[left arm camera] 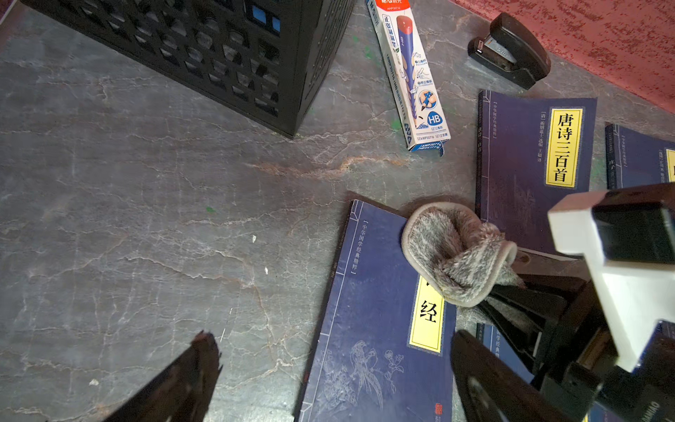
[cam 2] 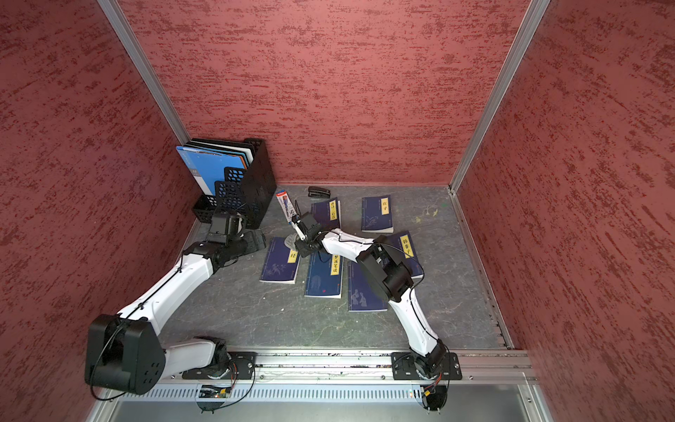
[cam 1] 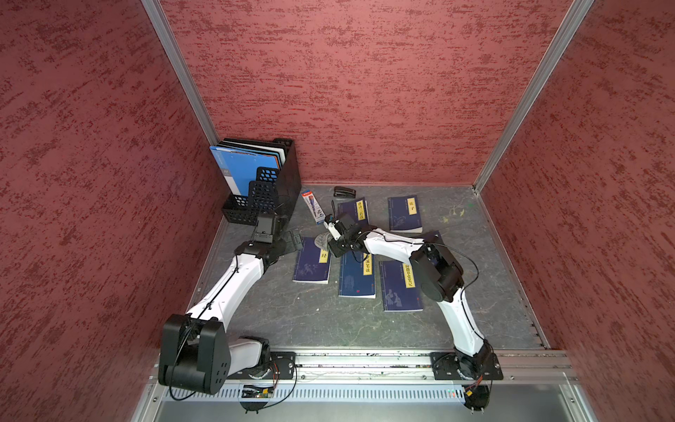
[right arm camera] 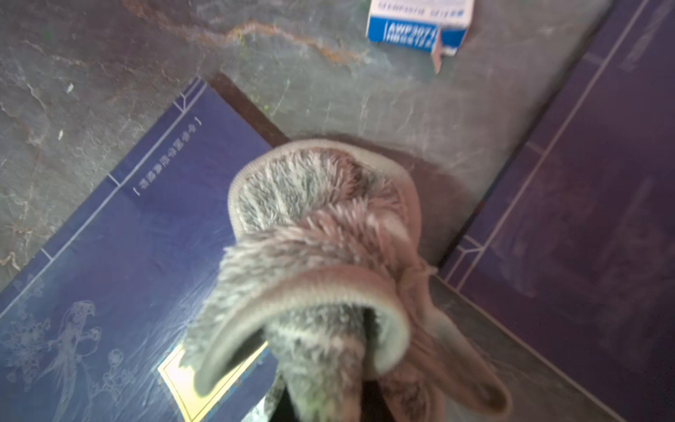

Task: Wipe the cover of the book
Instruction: Wipe the dirt from the cover of the book.

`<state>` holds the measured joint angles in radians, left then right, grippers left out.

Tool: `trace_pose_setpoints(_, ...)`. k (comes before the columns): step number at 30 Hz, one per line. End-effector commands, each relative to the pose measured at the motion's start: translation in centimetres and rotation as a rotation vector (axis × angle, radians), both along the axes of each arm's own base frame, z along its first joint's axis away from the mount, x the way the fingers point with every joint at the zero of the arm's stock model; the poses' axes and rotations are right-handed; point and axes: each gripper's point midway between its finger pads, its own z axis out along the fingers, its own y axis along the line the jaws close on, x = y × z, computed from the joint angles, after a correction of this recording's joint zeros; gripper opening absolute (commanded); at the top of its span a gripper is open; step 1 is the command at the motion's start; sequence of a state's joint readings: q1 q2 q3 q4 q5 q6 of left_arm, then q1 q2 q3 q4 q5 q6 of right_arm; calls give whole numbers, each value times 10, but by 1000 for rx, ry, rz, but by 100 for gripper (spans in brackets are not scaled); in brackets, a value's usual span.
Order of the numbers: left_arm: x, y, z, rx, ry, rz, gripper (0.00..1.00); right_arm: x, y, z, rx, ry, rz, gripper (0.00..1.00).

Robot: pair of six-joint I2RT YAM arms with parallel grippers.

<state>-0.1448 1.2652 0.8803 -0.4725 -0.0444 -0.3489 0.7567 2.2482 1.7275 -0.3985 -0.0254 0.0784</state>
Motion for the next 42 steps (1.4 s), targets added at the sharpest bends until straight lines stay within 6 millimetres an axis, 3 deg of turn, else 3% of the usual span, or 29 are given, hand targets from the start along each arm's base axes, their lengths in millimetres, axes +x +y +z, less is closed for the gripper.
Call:
trace_pose_setpoints(1, -3, 2, -4, -6, 10, 6, 100, 15, 6, 45, 10, -82, -12, 7)
trace_pose_setpoints(3, -3, 3, -5, -9, 10, 9, 100, 20, 15, 57, 41, -92, 0, 7)
trace_pose_setpoints(6, -4, 5, -7, -19, 13, 14, 100, 20, 26, 56, 73, -71, 22, 7)
trace_pose_setpoints(11, -6, 9, -10, -32, 17, 27, 100, 9, 37, 38, 112, -12, 49, 7)
trace_pose_setpoints(19, -8, 13, -11, -51, 14, 42, 100, -25, 52, 4, 142, 72, 101, 7)
trace_pose_setpoints(27, -10, 14, -9, -54, 10, 46, 100, -54, 47, -25, 129, 146, 122, 7)
trace_pose_setpoints(31, -10, 15, -9, -54, 10, 50, 100, -87, 47, -36, 97, 191, 176, 6)
trace_pose_setpoints(35, -11, 17, -9, -52, 11, 56, 100, -120, 38, -43, 92, 242, 190, 6)
trace_pose_setpoints(42, -12, 20, -10, -52, 14, 65, 100, -144, 23, -45, 134, 288, 160, 6)
